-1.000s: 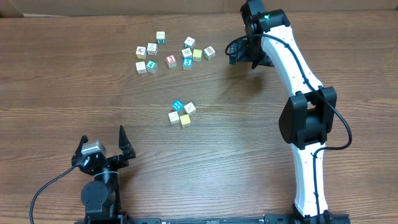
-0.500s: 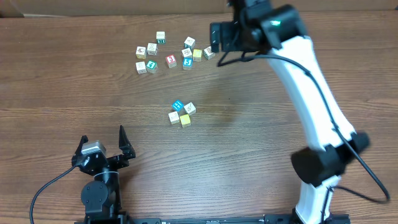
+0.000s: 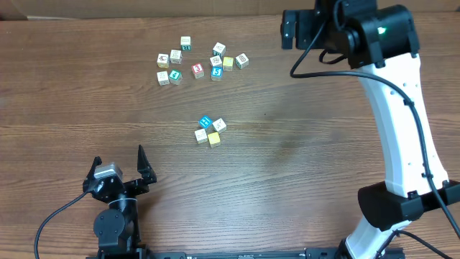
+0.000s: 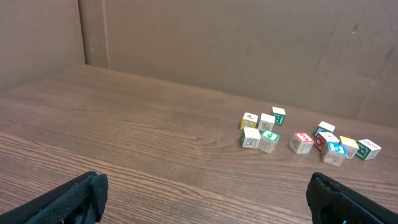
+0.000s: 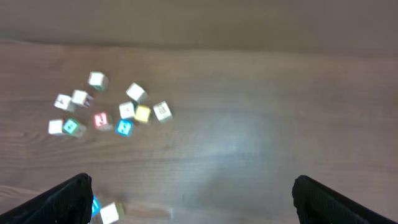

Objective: Form a circle

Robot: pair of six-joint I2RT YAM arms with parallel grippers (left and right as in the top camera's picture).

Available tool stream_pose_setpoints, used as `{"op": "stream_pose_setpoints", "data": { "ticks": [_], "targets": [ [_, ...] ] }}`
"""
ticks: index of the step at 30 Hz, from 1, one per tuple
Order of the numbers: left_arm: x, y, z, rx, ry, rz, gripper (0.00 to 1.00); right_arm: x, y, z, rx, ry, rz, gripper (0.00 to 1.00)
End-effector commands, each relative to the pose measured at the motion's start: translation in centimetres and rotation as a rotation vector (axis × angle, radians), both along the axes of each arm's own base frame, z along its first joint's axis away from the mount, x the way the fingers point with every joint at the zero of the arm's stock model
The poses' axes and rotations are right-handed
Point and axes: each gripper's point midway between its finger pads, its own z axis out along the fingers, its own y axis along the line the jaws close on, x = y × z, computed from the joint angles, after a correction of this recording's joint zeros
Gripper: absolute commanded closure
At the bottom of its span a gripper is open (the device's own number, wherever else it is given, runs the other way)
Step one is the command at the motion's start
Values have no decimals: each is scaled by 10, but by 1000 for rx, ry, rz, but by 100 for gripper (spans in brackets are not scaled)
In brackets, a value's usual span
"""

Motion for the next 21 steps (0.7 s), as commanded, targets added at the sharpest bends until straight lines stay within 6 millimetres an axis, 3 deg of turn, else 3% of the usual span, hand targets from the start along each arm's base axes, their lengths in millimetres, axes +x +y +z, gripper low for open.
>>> {"op": "stream_pose_setpoints", "data": {
  "ticks": [1, 5, 9, 16, 21],
  "targets": [
    [0, -5, 1, 18, -4, -23, 0, -14, 11, 19, -7, -75, 150, 0],
    [0, -5, 1, 18, -4, -23, 0, -18, 12, 8, -4, -115, 171, 0],
    [0, -5, 1, 18, -3, -23, 1, -29, 3, -25, -3, -108, 160, 0],
    [1, -5, 1, 18, -3, -23, 0, -60, -24, -104, 61, -61, 147, 0],
    [1, -5, 1, 18, -3, -23, 0, -90, -47, -177, 90, -40, 111, 0]
  ]
}}
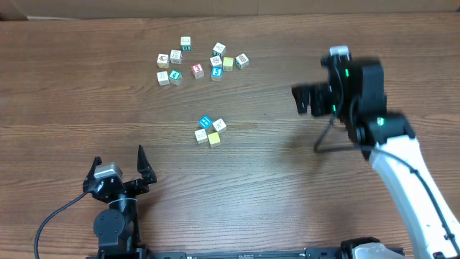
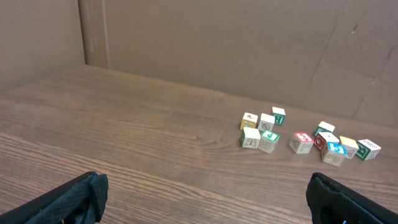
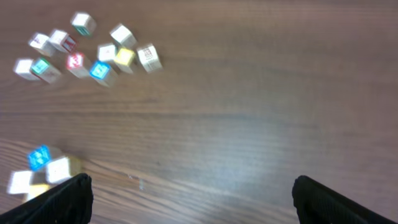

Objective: Form a circle

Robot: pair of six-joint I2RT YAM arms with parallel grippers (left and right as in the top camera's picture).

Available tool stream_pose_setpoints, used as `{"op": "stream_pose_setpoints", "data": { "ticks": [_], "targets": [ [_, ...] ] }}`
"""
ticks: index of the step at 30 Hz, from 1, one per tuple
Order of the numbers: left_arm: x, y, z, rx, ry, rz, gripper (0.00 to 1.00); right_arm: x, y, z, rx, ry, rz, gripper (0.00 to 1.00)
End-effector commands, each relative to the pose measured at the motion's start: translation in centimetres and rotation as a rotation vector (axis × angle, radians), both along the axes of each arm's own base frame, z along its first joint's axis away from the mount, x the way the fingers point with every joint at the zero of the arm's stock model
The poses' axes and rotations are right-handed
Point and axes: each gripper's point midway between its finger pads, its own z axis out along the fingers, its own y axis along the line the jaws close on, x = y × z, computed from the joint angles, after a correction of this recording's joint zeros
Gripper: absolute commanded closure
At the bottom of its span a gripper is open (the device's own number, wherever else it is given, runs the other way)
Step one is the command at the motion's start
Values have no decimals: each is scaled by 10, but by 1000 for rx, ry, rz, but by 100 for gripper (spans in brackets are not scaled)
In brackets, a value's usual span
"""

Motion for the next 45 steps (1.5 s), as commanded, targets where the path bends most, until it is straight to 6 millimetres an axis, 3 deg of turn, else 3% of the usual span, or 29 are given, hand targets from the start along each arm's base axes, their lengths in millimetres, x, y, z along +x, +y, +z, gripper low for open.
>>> {"op": "stream_pose_setpoints", "data": {
  "ticks": [1, 8, 15, 32, 45],
  "targets": [
    [0, -5, 1, 18, -3, -23, 0, -29, -6, -41, 38, 24, 16, 0],
    [0, -5, 0, 18, -3, -23, 0, -69, -4, -120, 118, -47, 64, 0],
    [0, -5, 0, 18, -3, -23, 0, -95, -9, -142, 110, -139, 52, 0],
    [0, -5, 1, 18, -3, -23, 0, -124, -19, -145, 121, -205, 27, 0],
    [0, -5, 1, 18, -3, -23, 0, -129, -20, -111, 122, -330, 31, 0]
  ]
}}
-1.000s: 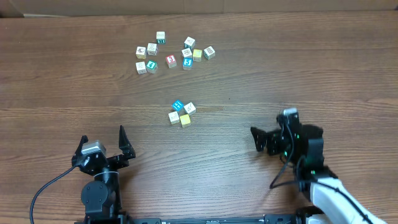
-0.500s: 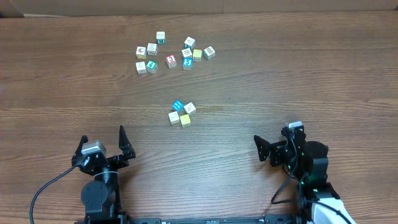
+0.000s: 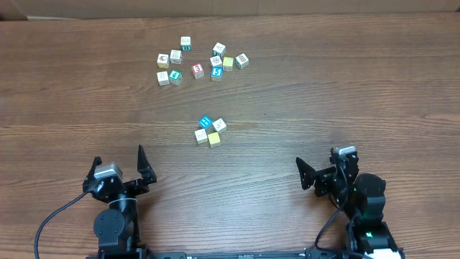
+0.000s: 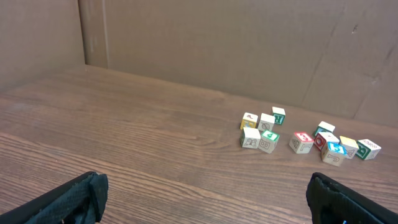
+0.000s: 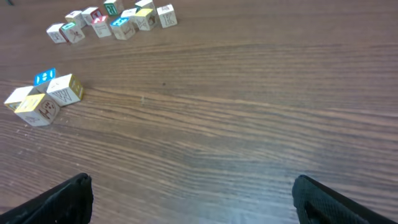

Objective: Form a circle

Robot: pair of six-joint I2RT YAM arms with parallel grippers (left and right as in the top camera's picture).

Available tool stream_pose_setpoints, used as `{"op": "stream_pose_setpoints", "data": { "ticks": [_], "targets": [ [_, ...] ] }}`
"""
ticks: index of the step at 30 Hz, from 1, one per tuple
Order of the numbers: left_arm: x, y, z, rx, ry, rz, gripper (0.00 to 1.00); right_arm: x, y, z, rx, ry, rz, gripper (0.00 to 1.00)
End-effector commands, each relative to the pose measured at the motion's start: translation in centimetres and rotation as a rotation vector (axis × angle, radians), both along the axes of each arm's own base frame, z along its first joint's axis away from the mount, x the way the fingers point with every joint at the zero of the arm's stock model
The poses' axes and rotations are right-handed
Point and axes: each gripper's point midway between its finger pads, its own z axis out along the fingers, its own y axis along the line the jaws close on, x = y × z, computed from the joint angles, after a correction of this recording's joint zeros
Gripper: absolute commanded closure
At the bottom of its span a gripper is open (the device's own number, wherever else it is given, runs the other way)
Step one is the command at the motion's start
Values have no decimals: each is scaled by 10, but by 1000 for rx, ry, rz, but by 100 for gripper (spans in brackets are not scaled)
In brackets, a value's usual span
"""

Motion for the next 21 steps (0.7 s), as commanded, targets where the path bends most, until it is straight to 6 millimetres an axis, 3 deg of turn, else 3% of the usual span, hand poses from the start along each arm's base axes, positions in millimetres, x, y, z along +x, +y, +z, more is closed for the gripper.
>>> {"op": "stream_pose_setpoints", "data": {
  "ticks": [1, 4, 9, 21],
  "targets": [
    [0, -5, 1, 18, -3, -22, 1, -4, -1, 6, 2, -33, -3, 0],
    [0, -5, 1, 19, -3, -22, 1, -10, -2, 15, 3, -66, -5, 0],
    [0, -5, 1, 19, -3, -22, 0, -10, -1, 57, 51, -237, -11, 0],
    [0, -5, 1, 18, -3, -22, 1, -17, -2, 99, 70, -418, -13, 0]
  ]
}}
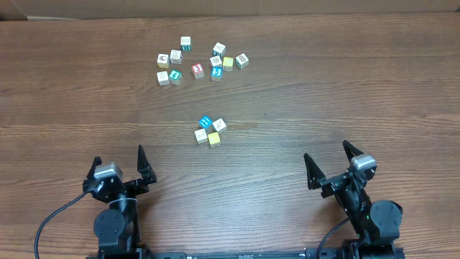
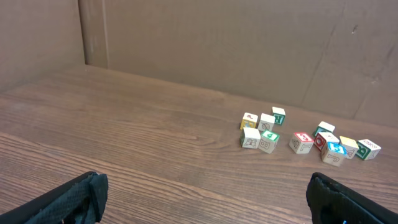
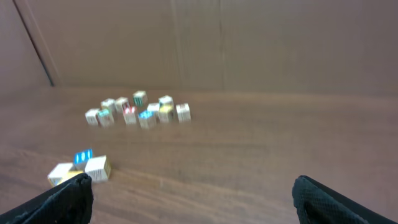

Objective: Form a circle

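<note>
Several small picture blocks (image 1: 200,62) lie scattered at the far middle of the wooden table, also seen as blocks (image 2: 298,140) in the left wrist view and blocks (image 3: 138,110) in the right wrist view. A tight cluster of blocks (image 1: 210,130) lies at the table's centre, showing as the cluster (image 3: 81,167) low left in the right wrist view. My left gripper (image 1: 118,169) rests open at the near left edge, nothing between its fingers. My right gripper (image 1: 329,164) rests open at the near right edge, also holding nothing.
A brown cardboard wall (image 2: 217,43) stands behind the table's far edge. The bare wooden tabletop (image 1: 302,93) stretches between the grippers and the blocks.
My right gripper has settled a little nearer the front edge and tilted up, so its view now takes in the back wall. The left arm and the blocks have not moved.
My right arm first stood raised high over the far right of the table, looking down. Then it was lower over the right side, then down near the front edge, and now rests open there. The left gripper and the blocks stayed put throughout.
</note>
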Robot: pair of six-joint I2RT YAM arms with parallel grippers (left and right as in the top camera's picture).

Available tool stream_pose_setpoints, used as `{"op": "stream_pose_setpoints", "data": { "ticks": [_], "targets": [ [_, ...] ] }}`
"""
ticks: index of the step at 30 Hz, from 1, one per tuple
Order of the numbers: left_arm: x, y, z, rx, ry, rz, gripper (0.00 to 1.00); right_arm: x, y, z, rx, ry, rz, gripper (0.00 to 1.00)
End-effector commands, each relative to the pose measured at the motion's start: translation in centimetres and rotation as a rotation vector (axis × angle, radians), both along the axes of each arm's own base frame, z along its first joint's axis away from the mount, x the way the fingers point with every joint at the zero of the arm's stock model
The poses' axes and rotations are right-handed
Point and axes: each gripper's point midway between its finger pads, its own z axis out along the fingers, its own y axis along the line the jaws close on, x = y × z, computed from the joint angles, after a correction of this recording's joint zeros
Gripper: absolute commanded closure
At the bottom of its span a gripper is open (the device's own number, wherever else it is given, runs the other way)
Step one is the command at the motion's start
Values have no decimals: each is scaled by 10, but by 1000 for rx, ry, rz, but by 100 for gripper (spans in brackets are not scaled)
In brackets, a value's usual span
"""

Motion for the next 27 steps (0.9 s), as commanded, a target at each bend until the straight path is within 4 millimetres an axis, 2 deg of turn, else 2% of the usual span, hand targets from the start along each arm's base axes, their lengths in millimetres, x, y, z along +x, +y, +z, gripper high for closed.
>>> {"op": "stream_pose_setpoints", "data": {
  "ticks": [1, 27],
  "targets": [
    [0, -5, 1, 19, -3, -22, 0, -2, -1, 10, 9, -53, -3, 0],
    [0, -5, 1, 19, -3, -22, 0, -2, -1, 8, 9, -44, -3, 0]
  ]
}}
